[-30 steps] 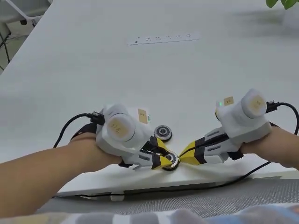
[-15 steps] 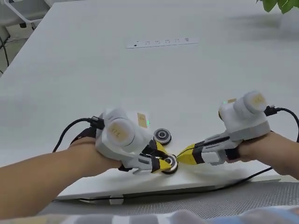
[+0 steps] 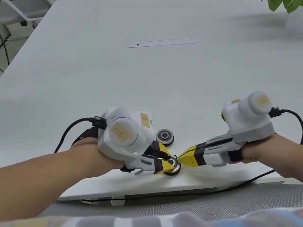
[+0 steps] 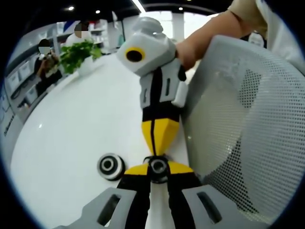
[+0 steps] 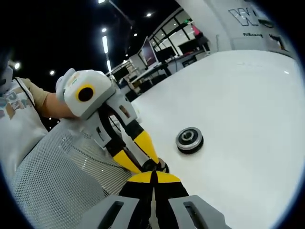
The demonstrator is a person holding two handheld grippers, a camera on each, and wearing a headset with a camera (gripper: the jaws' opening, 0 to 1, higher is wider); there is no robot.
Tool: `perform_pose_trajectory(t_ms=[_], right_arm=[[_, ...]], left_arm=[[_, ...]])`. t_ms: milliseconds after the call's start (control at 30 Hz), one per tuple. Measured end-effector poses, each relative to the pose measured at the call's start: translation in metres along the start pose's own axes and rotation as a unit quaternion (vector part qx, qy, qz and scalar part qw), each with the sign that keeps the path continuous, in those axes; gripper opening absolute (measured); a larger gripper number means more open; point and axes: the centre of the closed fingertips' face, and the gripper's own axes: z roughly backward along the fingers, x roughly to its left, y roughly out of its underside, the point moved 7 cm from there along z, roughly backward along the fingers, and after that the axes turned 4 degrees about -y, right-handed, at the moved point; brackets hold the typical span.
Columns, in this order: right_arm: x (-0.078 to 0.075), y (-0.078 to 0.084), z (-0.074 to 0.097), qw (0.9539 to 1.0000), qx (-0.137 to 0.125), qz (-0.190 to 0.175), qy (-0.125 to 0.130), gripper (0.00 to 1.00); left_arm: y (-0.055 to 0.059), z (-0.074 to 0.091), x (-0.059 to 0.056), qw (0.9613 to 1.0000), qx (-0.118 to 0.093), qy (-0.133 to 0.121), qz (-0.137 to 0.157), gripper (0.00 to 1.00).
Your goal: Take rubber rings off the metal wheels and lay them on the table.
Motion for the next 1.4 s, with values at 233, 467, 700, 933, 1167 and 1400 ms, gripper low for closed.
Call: perform_pose_trajectory(t_ms=[233, 467, 700, 933, 1167, 1400], right_arm=[[0.002, -0.001, -0.004, 0.9999, -0.004, -0.001, -0.013, 0.0], [0.001, -0.001, -0.004, 0.9998, -0.007, 0.001, -0.018, 0.0], [0.002, -0.003, -0.006, 0.9997, -0.008, 0.003, -0.024, 0.0], [0.002, -0.004, -0.005, 0.9985, -0.033, -0.024, -0.037, 0.0], [0.004, -0.009, -0.005, 0.9959, -0.056, -0.046, -0.054, 0.0], [0.0, -0.005, -0.003, 0.9973, -0.051, -0.033, -0.041, 0.0]], left_arm=[[0.0, 0.0, 0.0, 1.0, 0.001, 0.0, 0.003, 0.12], [0.0, -0.001, 0.0, 1.0, 0.0, 0.001, 0.004, 0.12], [0.0, -0.001, 0.0, 1.0, -0.001, 0.002, 0.002, 0.12], [0.0, 0.0, 0.001, 1.0, -0.002, 0.002, 0.001, 0.12], [0.001, 0.0, 0.001, 1.0, -0.005, 0.002, 0.003, 0.12], [0.0, 0.0, 0.0, 1.0, -0.009, 0.001, 0.003, 0.13]])
